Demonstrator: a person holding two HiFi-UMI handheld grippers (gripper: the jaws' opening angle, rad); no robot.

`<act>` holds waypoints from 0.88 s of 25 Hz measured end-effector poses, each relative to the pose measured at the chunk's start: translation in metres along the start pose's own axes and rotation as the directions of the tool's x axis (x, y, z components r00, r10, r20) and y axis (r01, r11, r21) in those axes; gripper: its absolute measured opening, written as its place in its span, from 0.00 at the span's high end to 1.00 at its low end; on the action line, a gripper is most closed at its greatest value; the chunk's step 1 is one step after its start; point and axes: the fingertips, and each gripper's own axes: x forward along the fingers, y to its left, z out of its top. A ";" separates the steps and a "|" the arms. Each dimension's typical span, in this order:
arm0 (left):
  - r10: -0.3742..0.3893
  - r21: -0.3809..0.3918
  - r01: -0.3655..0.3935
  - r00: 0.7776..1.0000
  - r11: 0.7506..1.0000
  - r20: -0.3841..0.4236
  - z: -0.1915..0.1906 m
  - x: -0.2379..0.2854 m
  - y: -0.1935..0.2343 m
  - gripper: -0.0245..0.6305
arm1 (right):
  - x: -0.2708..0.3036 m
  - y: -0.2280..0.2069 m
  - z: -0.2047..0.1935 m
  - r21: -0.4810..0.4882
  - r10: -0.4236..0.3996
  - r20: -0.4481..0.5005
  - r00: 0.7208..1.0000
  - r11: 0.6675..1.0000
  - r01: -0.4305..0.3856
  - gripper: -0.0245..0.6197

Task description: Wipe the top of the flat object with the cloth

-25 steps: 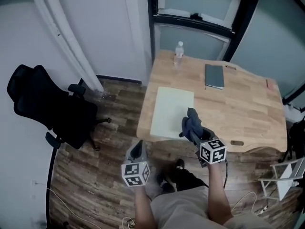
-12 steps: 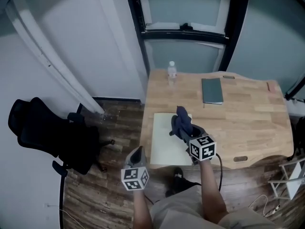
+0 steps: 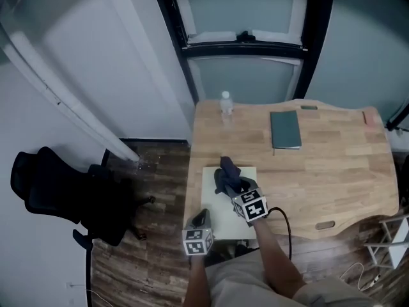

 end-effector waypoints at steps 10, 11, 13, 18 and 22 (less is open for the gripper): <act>-0.125 0.064 0.131 0.988 0.989 -0.093 -0.001 0.044 0.007 0.95 | 0.040 0.011 0.005 0.029 -0.036 -0.028 0.999 0.999 0.037 0.74; -0.143 0.078 0.151 0.985 0.985 -0.101 0.002 0.048 0.010 0.95 | 0.044 0.013 0.007 0.032 -0.044 -0.028 0.999 0.998 0.045 0.74; -0.190 0.109 0.204 0.974 0.973 -0.125 0.005 0.056 0.015 0.95 | 0.051 0.016 0.010 0.039 -0.061 -0.033 0.998 0.997 0.063 0.74; -0.312 0.106 0.339 0.927 0.935 -0.209 -0.001 0.073 0.020 0.95 | 0.062 0.019 0.009 0.088 -0.121 -0.043 0.992 0.988 0.125 0.74; -0.384 0.090 0.417 0.888 0.904 -0.252 -0.010 0.082 0.027 0.95 | 0.084 0.025 0.020 0.113 -0.140 -0.030 0.990 0.983 0.143 0.74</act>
